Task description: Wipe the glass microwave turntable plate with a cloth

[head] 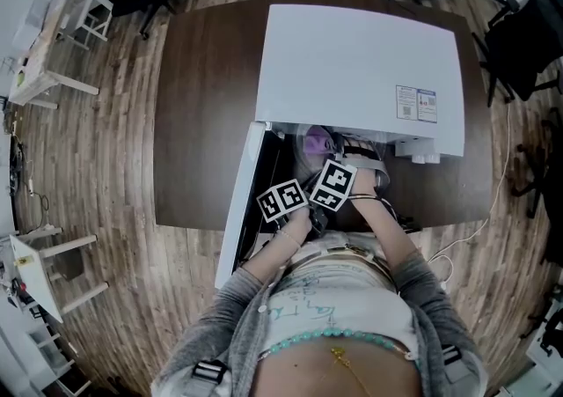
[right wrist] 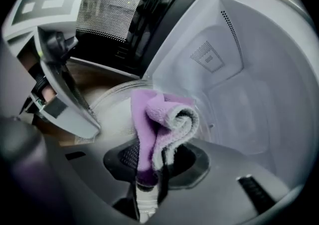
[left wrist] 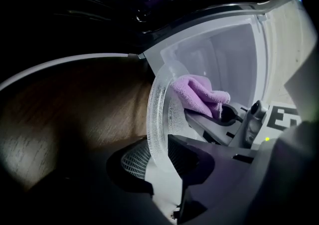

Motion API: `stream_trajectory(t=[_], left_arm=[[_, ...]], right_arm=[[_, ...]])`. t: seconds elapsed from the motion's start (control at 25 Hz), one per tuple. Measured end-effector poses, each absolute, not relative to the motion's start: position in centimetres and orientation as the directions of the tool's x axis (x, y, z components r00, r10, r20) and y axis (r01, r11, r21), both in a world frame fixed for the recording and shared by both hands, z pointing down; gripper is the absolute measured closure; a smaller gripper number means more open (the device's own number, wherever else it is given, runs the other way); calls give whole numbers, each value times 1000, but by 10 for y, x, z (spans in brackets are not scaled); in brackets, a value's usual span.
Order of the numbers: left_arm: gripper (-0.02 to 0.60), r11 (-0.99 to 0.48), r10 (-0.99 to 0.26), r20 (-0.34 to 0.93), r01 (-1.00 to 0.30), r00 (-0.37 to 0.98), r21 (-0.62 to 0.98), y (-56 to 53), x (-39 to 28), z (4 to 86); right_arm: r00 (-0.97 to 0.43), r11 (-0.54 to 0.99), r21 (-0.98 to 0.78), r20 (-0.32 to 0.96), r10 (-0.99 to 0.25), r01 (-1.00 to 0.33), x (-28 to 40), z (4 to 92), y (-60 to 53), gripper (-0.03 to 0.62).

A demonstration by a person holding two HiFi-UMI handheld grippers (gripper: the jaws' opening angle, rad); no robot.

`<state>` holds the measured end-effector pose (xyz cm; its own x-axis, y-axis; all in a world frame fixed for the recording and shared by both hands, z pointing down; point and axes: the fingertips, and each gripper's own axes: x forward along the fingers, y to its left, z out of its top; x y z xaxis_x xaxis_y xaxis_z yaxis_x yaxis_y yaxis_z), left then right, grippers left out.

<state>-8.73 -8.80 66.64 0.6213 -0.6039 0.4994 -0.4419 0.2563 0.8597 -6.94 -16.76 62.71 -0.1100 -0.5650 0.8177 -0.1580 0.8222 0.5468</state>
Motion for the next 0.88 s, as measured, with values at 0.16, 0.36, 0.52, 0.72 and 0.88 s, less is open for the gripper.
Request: stream_trajectory(t=[0.16,0.36,0.52,0.72,0.88], left_arm=[[479,250,-606,500,-449,619,858,-89,-88,666],[477,256,-604,503,-448,618,857,-88,-89,667],[477,255,-603,503,-448,619,857,-88,-89,667],[477,259,-600,505,-447,620,856,-88,-89,667],[477,261,-600,505,-445,620,857,-89,-89,667]], right_arm=[[-114,811,562,805,-582,-165,-69,624,-178,479],[-115,799,570,795,-595,-192,-66,621,-184,479],[-98,784,565,792,-602,-256,-55,618,-194,479],[-43,756,579,785,-618,-305,-32,614,-202,479],[-13,739,584,781,-624,-336,-17,614,-204,479]])
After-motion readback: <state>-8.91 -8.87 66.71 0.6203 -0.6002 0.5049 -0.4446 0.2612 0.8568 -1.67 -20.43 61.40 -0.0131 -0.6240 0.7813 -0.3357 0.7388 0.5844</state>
